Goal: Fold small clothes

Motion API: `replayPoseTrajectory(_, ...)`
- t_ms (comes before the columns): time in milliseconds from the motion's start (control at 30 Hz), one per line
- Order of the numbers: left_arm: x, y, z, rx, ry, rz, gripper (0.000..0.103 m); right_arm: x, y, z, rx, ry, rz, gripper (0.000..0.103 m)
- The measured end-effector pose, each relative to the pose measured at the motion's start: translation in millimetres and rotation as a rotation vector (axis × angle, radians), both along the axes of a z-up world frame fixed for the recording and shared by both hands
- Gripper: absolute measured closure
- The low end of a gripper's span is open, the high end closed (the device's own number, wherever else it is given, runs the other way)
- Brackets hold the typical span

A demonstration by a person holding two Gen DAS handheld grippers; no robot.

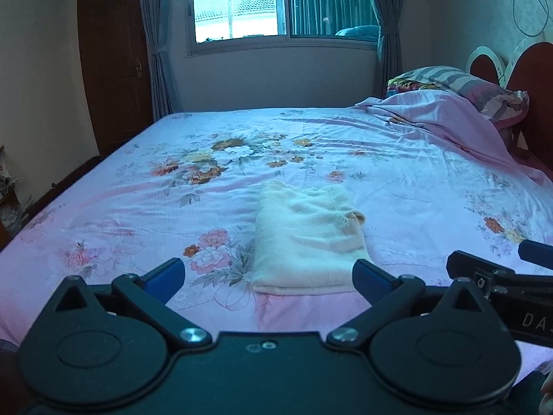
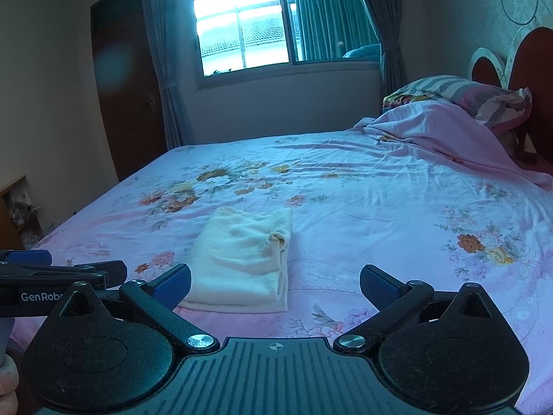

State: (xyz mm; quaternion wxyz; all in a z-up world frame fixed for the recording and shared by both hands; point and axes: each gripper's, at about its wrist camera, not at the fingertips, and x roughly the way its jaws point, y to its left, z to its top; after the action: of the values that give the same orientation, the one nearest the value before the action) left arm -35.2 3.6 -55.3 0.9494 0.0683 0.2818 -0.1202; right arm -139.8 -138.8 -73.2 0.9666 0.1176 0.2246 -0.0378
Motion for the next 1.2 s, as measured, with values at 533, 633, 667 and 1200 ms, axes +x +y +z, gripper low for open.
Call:
replayPoseTrajectory(533,15.7,-4.8,-4.2,0.002,0.038,0.009,0.001,5.9,-0.1,-2.2,-0.003,0.010,-0.008,0.000)
replayPoseTrajectory(633,19.3,-5.7,-4.8,-0.006,0.051,0.009,0.001,7.3,0.1,-2.1,-0.004,0.012,-0.007,0.000)
replayPoseTrajectory(667,20.7,-6.0,-5.2,-0.008,0.055,0.010,0.001,7.8,-0.1,-2.2,-0.003,0.013,-0.007,0.000)
replayPoseTrajectory(1200,38.8,-10.5,-15.3,-0.012,0.098,0.000,0.001,28.2,-3.5,-8.7,-0.006,0.049,-0.023,0.000)
